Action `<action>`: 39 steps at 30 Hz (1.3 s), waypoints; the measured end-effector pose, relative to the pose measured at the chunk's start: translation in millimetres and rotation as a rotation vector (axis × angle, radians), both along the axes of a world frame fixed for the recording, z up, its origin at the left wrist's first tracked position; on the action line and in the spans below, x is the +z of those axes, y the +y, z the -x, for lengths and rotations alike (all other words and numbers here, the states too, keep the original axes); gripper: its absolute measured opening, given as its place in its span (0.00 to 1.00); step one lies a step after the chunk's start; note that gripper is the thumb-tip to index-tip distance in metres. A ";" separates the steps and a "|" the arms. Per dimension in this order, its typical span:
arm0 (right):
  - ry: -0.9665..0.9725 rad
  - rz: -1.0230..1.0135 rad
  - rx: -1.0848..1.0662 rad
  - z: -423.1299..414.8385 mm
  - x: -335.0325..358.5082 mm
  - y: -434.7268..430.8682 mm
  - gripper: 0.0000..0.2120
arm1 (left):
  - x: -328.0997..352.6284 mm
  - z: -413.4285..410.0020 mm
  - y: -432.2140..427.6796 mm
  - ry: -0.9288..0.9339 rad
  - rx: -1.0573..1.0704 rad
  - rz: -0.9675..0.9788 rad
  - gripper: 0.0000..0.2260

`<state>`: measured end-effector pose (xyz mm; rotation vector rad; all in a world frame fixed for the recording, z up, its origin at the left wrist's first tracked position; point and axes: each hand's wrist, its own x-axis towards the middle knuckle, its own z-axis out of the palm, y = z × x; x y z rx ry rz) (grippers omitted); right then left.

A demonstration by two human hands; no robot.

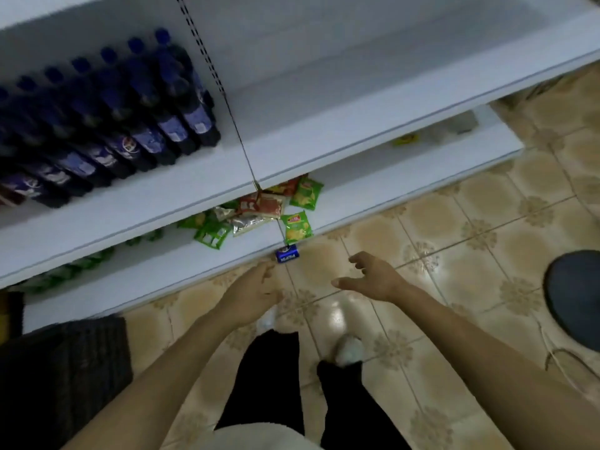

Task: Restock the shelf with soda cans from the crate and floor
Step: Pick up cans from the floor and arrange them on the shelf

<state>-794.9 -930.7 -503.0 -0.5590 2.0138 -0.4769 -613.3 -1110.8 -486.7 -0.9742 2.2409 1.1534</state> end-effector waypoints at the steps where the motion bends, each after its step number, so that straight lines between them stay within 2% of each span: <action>1: -0.038 -0.013 -0.027 -1.9 -17.8 -0.9 0.37 | -15.2 -2.0 -3.8 -0.037 0.035 -0.044 0.26; 6: -0.198 -0.090 -0.264 -11.3 -123.1 -13.6 0.32 | -121.5 8.6 -26.5 -0.220 0.247 -0.207 0.20; 12: -0.271 -0.151 -0.491 -22.3 -276.8 -43.1 0.29 | -280.3 50.2 -46.7 -0.307 0.435 -0.281 0.08; 13: -0.287 -0.151 -0.513 -23.9 -304.6 -51.3 0.28 | -310.7 55.5 -52.6 -0.326 0.433 -0.275 0.09; 17: -0.353 -0.152 -0.610 -33.2 -420.7 -86.6 0.27 | -434.9 69.7 -77.6 -0.375 0.478 -0.264 0.24; 20: -0.331 -0.157 -0.576 -39.0 -501.1 -120.6 0.30 | -516.9 72.8 -100.8 -0.383 0.592 -0.251 0.25; 24: -0.207 -0.039 -0.615 -34.3 -585.2 -172.9 0.34 | -606.3 81.2 -135.8 -0.348 0.654 -0.215 0.23; 28: -0.223 0.144 -0.653 -14.1 -645.5 -221.5 0.38 | -658.0 96.5 -154.7 -0.237 0.813 -0.335 0.20; 31: -0.321 0.228 -0.750 -4.3 -663.1 -240.2 0.31 | -671.7 104.5 -154.8 -0.158 0.928 -0.430 0.22; 35: -0.409 0.224 -1.063 -15.0 -650.2 -232.5 0.16 | -660.1 111.4 -136.3 -0.103 1.101 -0.456 0.21; 39: -0.527 0.227 -1.497 -43.5 -591.1 -192.2 0.10 | -609.6 111.1 -95.5 0.014 1.227 -0.389 0.20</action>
